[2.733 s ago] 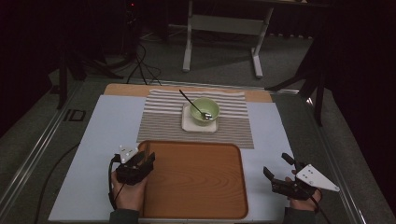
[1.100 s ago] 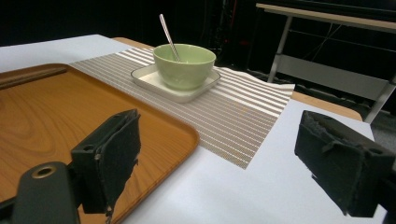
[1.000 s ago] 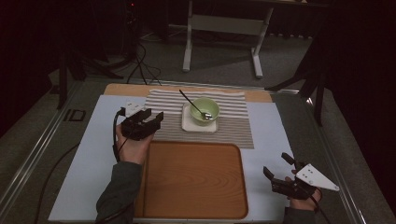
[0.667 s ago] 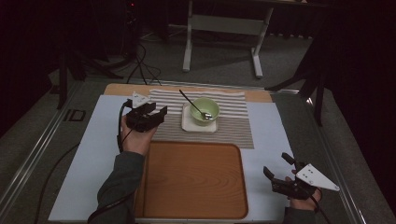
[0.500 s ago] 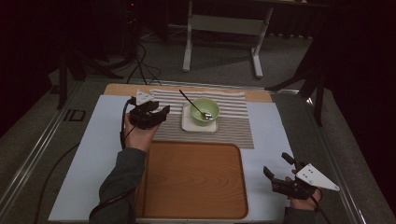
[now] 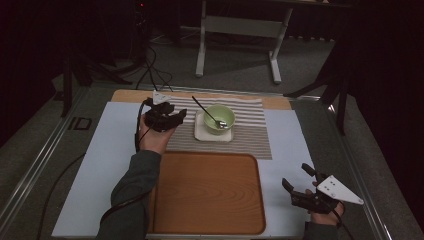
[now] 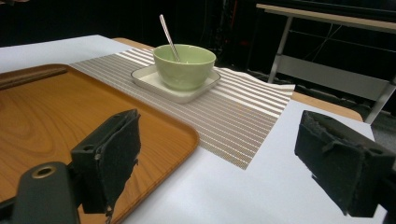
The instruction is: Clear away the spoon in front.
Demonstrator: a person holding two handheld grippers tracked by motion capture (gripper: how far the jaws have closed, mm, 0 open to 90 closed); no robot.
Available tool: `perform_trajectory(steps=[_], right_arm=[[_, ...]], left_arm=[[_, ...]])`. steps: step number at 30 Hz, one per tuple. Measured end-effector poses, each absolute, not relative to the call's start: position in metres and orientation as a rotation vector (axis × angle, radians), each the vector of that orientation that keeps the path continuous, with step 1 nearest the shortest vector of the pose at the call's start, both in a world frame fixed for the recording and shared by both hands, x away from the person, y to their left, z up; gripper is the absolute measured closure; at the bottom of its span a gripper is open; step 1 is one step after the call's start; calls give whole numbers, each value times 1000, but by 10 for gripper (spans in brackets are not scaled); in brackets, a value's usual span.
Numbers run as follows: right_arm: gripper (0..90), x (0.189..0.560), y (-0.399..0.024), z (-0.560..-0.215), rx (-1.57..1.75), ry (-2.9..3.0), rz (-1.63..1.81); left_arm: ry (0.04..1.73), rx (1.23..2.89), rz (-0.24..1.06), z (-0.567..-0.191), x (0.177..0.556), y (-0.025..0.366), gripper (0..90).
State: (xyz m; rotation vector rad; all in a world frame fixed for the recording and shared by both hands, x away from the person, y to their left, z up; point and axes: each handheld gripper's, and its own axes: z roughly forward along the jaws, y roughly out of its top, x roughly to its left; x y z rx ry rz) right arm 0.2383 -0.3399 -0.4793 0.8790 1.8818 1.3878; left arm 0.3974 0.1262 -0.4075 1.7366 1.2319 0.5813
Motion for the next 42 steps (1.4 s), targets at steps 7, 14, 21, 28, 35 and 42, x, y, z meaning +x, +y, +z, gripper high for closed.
perform_trajectory(steps=[7,14,21,28,35,42], right_arm=[[137,239,-340,-479,878,1881,1390],[137,239,-340,-479,876,1879,1395],[137,238,-341,-479,877,1874,1397],[137,238,-343,-479,882,1867,1398],[137,239,-342,-479,880,1868,1397],[136,239,-342,-479,883,1859,1399]], left_arm=[[1232,1744,568,-411,408,123,501],[1228,1735,548,-419,417,120,497],[1222,1725,549,-427,426,113,493],[1254,1714,529,-433,436,111,490],[1271,1707,533,-437,443,111,489],[1260,1718,535,-443,449,107,490]])
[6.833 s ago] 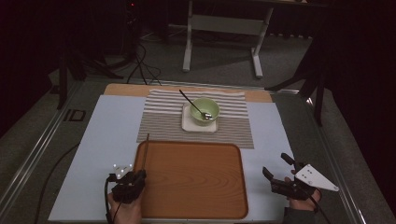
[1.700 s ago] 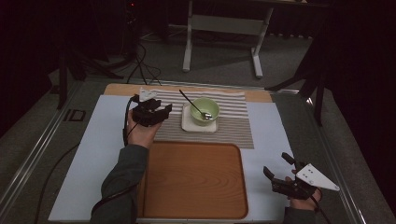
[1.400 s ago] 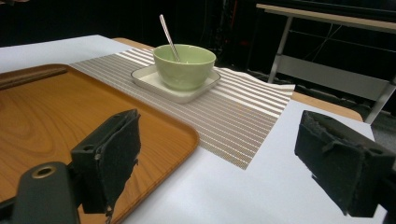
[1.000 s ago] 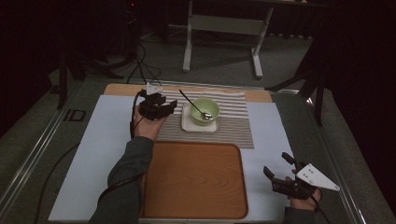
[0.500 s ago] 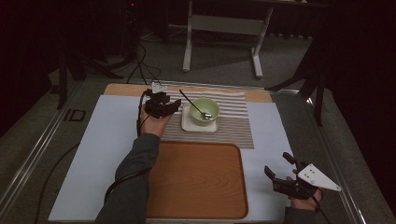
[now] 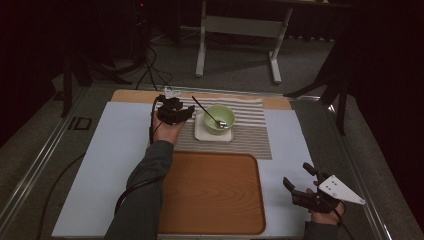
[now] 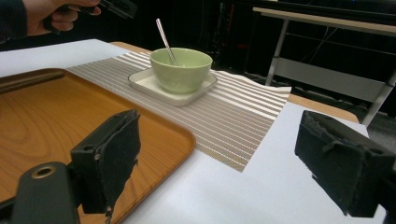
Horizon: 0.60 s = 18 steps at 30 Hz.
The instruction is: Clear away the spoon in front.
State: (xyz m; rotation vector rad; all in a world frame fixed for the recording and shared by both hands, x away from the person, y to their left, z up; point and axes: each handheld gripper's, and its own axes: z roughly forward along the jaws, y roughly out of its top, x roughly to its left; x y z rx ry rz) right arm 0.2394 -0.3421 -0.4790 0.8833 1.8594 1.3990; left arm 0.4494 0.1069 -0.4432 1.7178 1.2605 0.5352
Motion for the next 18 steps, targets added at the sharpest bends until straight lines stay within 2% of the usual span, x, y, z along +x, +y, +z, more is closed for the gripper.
perform_trajectory(steps=[18], right_arm=[[136,242,-343,-479,887,1852,1404]], left_arm=[[1313,1721,511,-457,472,89,485]])
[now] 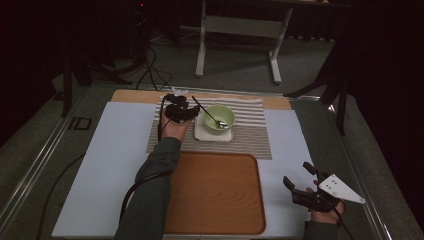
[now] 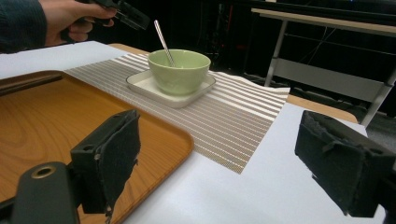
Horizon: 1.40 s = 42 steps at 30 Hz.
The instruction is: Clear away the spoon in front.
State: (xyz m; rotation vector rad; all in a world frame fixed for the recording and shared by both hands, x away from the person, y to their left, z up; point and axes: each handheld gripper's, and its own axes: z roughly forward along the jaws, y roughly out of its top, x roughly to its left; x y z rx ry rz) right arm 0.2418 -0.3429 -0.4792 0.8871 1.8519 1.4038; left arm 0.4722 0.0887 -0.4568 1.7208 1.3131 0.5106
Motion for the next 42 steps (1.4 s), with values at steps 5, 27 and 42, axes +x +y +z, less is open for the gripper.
perform_trajectory(steps=[5,27,42], right_arm=[[136,242,-343,-479,890,1850,1406],[136,244,-347,-480,909,1833,1429],[136,244,-347,-480,907,1835,1433]], left_arm=[[1346,1709,505,-463,480,85,476],[1400,1709,448,-483,510,62,512],[1400,1730,457,-483,513,55,687]])
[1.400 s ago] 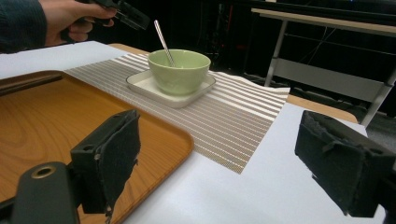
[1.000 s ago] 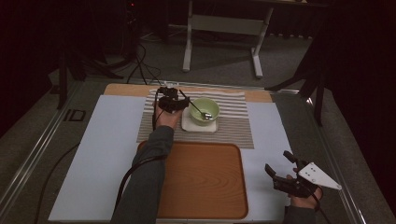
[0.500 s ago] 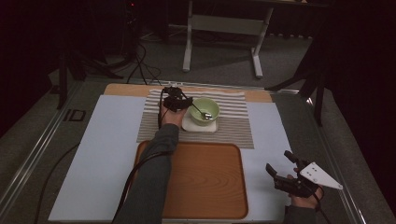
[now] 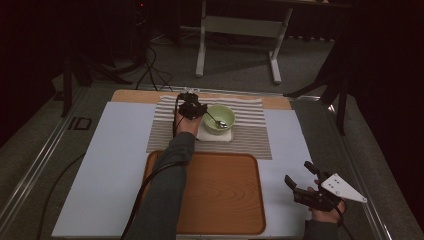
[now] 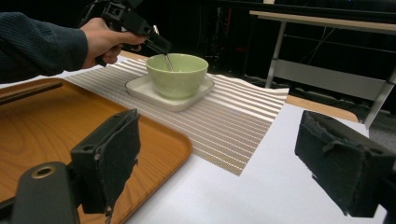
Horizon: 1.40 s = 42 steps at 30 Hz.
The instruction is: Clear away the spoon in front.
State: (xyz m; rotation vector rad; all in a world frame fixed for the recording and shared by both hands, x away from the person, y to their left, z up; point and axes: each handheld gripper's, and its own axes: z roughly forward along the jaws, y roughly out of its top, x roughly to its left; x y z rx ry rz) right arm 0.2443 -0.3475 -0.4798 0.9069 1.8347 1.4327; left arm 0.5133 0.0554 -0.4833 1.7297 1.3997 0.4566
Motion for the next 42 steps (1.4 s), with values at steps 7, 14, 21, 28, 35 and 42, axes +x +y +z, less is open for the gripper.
perform_trajectory(steps=[7,14,21,28,35,42], right_arm=[[136,244,-347,-480,906,1833,1434],[136,244,-346,-480,902,1841,1430],[136,244,-345,-479,898,1843,1427],[136,244,-344,-479,895,1848,1426],[136,244,-344,-479,895,1847,1424],[136,244,-344,-479,895,1846,1423]], left_arm=[[1388,1711,458,-480,511,56,738],[1312,1704,471,-464,500,48,810],[1248,1690,457,-451,489,40,873],[1204,1702,448,-445,483,33,896],[1187,1694,456,-439,478,32,899],[1171,1670,474,-426,471,36,900]])
